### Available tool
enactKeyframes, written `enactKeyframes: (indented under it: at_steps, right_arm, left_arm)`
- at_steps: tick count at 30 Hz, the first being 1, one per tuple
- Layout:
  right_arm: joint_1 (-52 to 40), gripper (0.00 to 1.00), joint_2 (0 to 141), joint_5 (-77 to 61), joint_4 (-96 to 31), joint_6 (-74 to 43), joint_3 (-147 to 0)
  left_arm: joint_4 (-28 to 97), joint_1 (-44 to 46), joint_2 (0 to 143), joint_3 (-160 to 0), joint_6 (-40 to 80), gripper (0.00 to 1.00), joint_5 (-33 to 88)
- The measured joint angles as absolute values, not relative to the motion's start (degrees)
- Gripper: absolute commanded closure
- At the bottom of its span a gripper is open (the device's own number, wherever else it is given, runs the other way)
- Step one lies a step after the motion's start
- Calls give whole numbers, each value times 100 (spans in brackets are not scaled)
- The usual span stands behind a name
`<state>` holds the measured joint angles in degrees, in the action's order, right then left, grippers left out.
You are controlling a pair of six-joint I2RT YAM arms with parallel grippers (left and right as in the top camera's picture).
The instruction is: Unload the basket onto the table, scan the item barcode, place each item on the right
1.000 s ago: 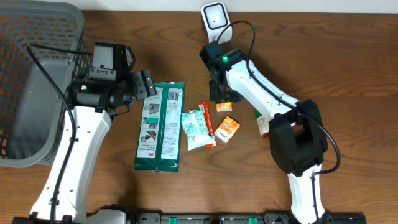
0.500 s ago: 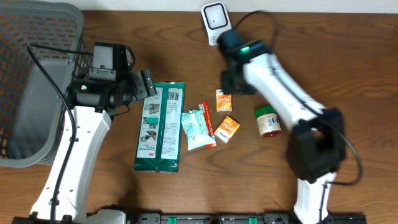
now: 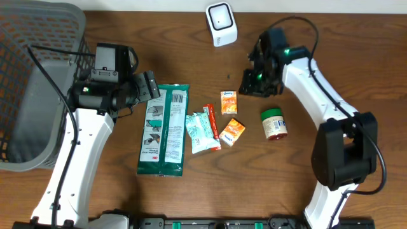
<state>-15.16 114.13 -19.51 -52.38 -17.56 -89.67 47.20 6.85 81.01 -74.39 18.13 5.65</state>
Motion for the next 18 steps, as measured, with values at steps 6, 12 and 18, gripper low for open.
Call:
enactKeyframes:
  at_steps: [6,12,18]
  right_arm:
    - [-1629,70,11434,-2021,-4375,-1896,-8112]
    - [-1896,75,11437,-2043,-3959,-1916,-7837]
    - [-2008,76,11437,-1831,-3865,-2016,-7787]
  left_arm:
    - [4720,683,8101,-7439,1813,12,565]
    - [4718,685,8101,-7439,1813,12,565]
    - [4718,683,8101,-7439,1813,12,565]
